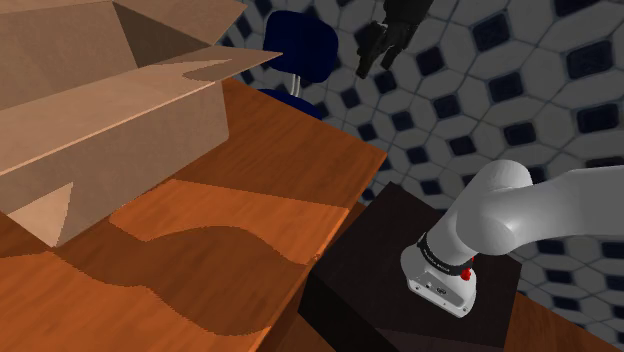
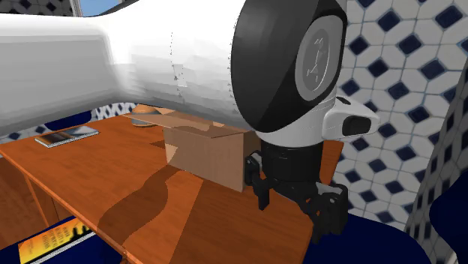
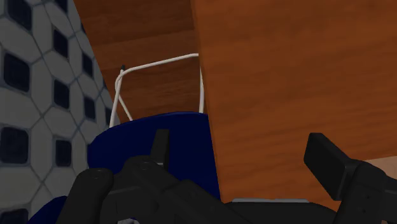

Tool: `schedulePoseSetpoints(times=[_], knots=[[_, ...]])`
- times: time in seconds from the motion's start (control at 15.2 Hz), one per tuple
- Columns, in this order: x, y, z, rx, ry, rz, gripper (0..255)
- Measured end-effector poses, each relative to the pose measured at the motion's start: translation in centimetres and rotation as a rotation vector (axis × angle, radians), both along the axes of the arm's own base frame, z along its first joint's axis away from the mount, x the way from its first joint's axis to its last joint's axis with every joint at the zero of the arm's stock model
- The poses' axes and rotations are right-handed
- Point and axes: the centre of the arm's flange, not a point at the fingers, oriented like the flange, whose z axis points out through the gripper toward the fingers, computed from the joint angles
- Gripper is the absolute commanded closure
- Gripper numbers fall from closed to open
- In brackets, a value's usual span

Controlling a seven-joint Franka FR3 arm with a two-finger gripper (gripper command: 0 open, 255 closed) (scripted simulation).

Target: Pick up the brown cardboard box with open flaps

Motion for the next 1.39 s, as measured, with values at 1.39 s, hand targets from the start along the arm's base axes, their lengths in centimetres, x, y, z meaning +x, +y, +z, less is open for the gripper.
schedulePoseSetpoints(times=[1.39], knots=[[14.6, 19.0, 4.1, 0.096, 0.010, -0.298, 0]])
